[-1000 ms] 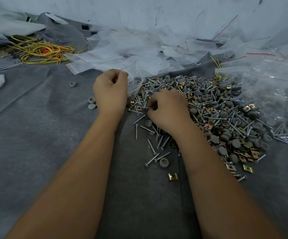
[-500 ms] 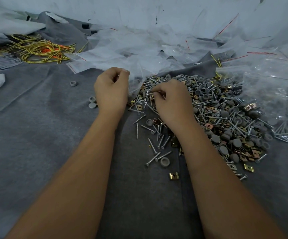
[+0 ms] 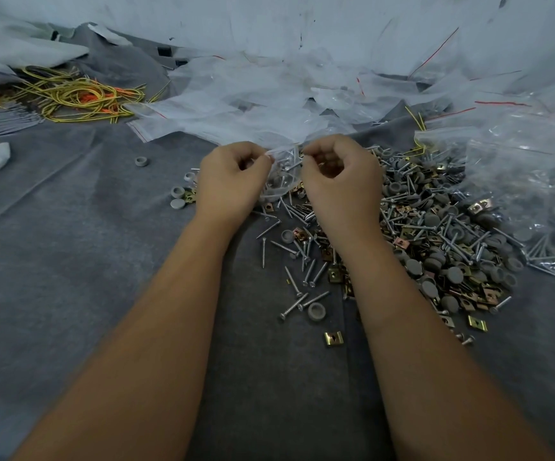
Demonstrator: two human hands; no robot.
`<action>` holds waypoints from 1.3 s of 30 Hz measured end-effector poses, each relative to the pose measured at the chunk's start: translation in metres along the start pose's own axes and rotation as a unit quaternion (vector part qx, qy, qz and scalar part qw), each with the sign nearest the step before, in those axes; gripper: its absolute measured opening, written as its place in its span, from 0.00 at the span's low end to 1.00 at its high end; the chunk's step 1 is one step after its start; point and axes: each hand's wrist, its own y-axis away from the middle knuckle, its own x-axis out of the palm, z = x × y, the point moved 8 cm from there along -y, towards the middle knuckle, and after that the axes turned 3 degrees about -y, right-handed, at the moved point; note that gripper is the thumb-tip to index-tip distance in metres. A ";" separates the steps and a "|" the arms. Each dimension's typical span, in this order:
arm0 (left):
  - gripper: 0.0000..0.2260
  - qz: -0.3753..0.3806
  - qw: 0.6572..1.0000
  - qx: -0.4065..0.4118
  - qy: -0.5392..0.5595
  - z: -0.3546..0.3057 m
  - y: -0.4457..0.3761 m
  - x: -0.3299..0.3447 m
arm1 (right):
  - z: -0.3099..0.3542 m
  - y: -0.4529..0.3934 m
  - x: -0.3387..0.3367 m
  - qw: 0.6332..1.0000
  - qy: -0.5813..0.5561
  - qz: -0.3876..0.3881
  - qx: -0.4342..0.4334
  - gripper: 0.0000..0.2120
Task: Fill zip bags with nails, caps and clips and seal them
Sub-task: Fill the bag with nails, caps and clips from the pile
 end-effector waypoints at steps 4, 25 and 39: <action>0.07 0.003 1.000 0.014 -0.007 -0.002 0.000 0.001 | -0.008 0.003 0.021 0.995 0.049 0.090 -0.001 0.10; 0.06 -0.245 0.965 0.027 0.093 -0.006 0.008 -0.043 | -0.022 0.010 0.035 0.907 0.347 0.238 -0.008 0.08; 0.07 -0.109 0.994 0.025 0.003 0.000 -0.001 -0.017 | -0.013 0.009 0.032 0.945 0.259 0.197 -0.016 0.01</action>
